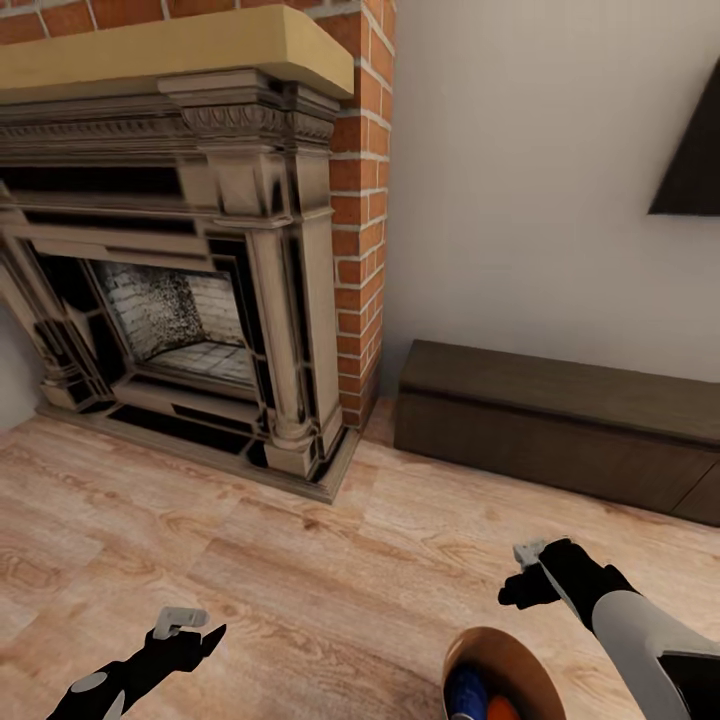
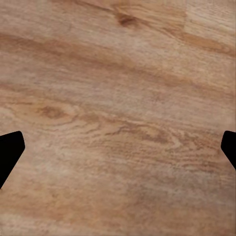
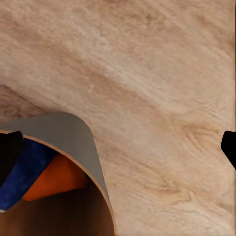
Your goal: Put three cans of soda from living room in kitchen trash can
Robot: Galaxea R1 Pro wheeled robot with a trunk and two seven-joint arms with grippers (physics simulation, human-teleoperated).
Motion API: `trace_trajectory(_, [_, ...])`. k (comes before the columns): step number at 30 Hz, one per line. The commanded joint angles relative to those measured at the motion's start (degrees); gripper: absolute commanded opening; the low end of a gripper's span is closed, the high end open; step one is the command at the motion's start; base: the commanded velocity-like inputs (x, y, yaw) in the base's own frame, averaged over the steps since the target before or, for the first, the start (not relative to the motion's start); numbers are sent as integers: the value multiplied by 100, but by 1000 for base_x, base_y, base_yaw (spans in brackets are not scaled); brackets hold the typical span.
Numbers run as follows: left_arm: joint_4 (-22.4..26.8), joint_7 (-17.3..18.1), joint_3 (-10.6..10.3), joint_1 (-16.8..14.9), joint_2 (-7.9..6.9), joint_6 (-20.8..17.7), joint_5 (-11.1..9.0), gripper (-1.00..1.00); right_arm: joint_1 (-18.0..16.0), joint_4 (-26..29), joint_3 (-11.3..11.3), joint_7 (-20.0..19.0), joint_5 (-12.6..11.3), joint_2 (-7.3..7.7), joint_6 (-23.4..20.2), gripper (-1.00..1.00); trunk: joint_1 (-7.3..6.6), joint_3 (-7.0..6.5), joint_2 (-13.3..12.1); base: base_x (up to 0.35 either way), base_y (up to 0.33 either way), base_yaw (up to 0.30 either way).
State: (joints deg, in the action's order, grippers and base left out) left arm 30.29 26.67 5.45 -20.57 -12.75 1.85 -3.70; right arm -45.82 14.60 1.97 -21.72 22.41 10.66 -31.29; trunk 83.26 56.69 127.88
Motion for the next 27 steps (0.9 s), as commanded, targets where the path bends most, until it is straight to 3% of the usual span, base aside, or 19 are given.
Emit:
trace_trajectory(1, [1, -1, 0, 0, 0, 0, 1, 100, 10, 0, 6, 26, 0, -1, 44, 100, -23, -18, -42, 0, 0, 0])
trace_trajectory(5, [-4, -4, 0, 0, 0, 0, 1, 100, 111, 5, 29, 103, -5, -1, 342, 100, -110, -90, -202, 0, 0, 0])
trace_trajectory(10, [-4, -4, 0, 0, 0, 4, 1, 100, 333, 5, 190, 120, -8, 4, 1176, 100, -220, -180, -403, 0, 0, 0])
trace_trajectory(17, [-2, -4, 0, 0, 0, 8, 1, 100, 736, 8, 936, 35, -16, 122, 2275, 100, -374, -306, -683, 0, 0, 0])
trace_trajectory(20, [-4, -4, 0, 0, 0, 9, 1, 100, 986, 61, 1569, -273, -24, 275, 2764, 100, -440, -360, -804, 0, 0, 0])
trace_trajectory(22, [-5, -4, 0, 0, 0, 9, 1, 100, 1088, 162, 1754, -451, -25, 325, 2917, 100, -484, -395, -884, 0, 0, 0])
trace_trajectory(27, [-5, -7, 0, 0, 0, 15, -7, 100, 1832, 704, 2330, -873, -26, 369, 3879, 100, -594, -485, -1084, 0, 0, 0])
